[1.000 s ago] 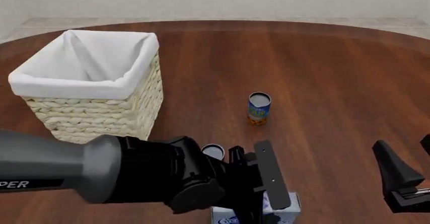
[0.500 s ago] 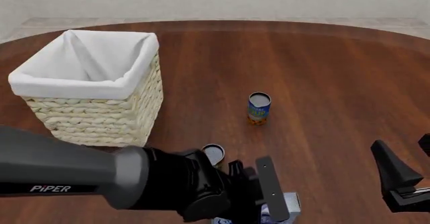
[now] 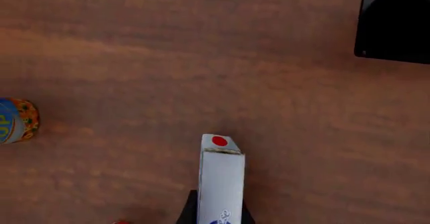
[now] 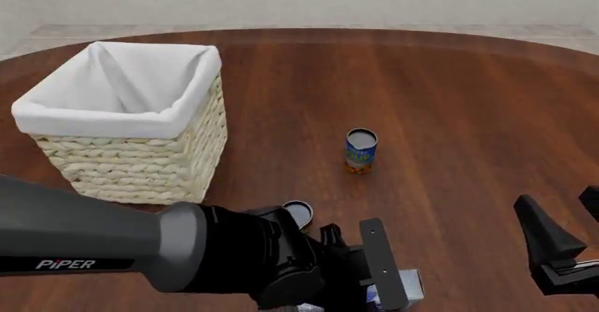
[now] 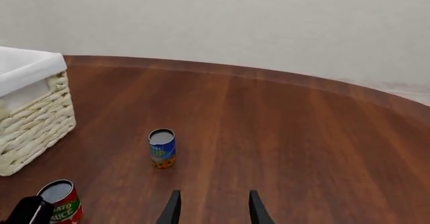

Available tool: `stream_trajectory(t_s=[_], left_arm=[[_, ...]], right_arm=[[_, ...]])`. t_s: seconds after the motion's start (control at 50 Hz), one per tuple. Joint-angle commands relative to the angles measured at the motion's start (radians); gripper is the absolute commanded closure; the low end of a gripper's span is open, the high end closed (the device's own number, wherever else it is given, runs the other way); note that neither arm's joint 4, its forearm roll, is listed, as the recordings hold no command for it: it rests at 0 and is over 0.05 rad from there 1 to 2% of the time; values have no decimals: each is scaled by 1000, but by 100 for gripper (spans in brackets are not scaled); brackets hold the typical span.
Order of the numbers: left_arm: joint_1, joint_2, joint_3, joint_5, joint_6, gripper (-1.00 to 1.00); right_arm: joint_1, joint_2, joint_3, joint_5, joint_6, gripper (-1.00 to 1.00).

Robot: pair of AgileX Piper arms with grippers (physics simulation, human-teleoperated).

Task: Pick up the cream cheese box, and put it in the basket.

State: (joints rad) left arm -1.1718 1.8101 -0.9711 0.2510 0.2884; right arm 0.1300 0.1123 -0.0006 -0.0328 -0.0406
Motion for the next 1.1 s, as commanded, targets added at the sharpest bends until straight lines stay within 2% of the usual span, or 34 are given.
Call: stream_trajectory(t_s=[0.02, 0.36, 0.54, 0.78, 0.96, 1.02, 1.1], left_arm=[[3, -49, -22, 28, 13, 100], [-61, -219, -25, 102, -21, 100], [-53, -329, -15, 126, -29, 100], [6, -472, -10, 127, -39, 100], [114, -620, -91, 185, -26, 100], [151, -652, -126, 201, -42, 100], [227, -684, -180, 215, -39, 100]], right_arm=[[4, 3, 0, -1, 1, -100], [8, -11, 0, 12, 3, -100], [10, -28, 0, 26, 4, -100], [23, -42, 0, 33, -8, -100], [24, -48, 0, 40, -13, -100], [25, -45, 0, 38, -13, -100], [26, -36, 0, 31, -15, -100]])
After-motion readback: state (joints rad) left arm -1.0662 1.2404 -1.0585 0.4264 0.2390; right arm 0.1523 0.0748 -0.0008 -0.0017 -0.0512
